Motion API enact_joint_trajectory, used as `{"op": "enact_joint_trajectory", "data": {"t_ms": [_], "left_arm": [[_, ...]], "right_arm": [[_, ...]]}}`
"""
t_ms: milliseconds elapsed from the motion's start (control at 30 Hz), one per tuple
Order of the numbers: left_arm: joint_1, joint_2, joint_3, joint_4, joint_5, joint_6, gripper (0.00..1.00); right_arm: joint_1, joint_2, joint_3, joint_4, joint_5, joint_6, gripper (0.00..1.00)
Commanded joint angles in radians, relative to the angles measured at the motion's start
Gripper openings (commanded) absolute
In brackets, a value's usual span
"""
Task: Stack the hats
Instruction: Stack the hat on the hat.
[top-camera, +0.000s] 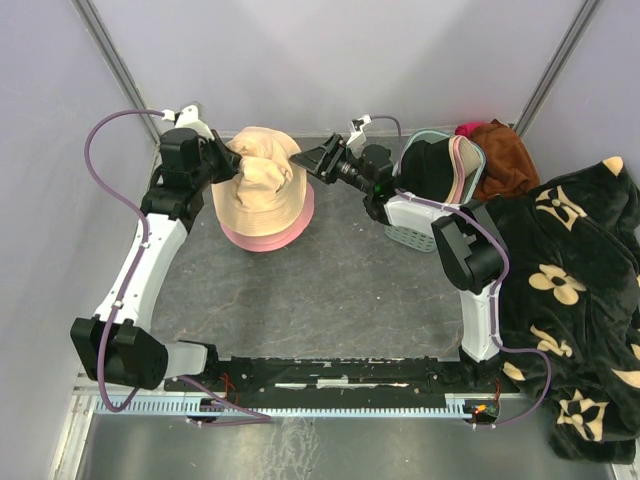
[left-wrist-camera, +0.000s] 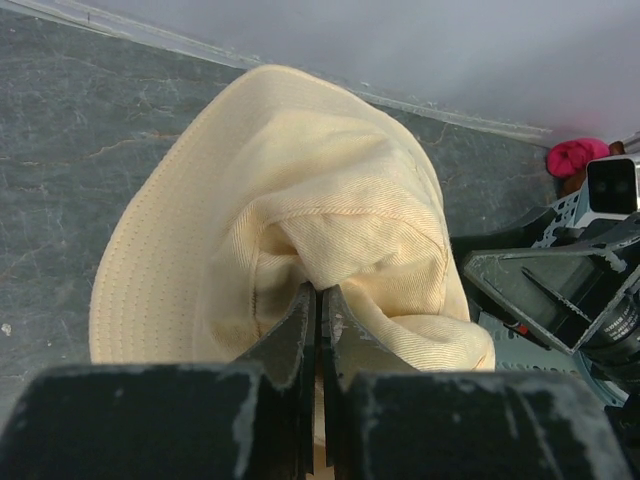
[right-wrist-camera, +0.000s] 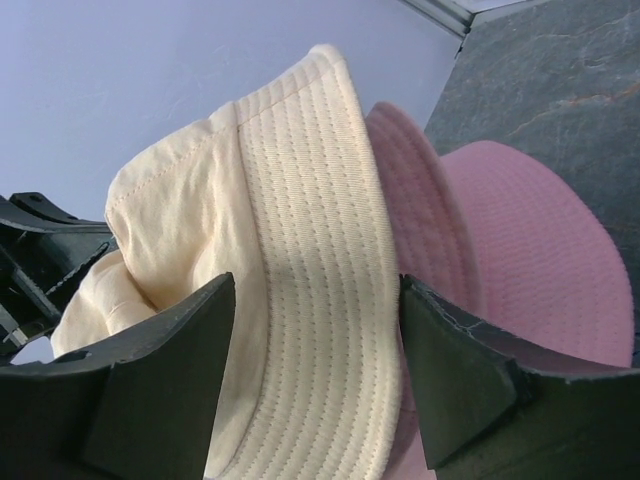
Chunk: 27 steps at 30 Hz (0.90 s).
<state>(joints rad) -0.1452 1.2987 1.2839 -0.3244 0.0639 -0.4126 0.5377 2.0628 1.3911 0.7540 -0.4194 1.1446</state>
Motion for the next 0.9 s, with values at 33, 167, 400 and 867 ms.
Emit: {"op": "enact_joint_trajectory", "data": {"t_ms": [33,167,400,867], "left_arm": [[0.007,-0.035,-0.025,0.049,0.027,-0.04,0.04],[0.012,-0.044,-0.04,0.056,0.024,-0.051,0.09],[0.017,-0.087,-0.078,0.079,-0.012,-0.076,0.38],[0.063,-0.257,-0.239,0.133,-0.215,-0.143,0.67]], "right_arm": [[0.012,0.013,0.031,0.112,-0.031,0.018,0.68],[0.012,0.017,0.012,0.137,-0.033,0.03,0.53],[0.013,0.001,0.002,0.088,-0.035,0.002,0.27],[0.013,-0.003,0.008,0.037,-0.044,-0.018,0.15]]}}
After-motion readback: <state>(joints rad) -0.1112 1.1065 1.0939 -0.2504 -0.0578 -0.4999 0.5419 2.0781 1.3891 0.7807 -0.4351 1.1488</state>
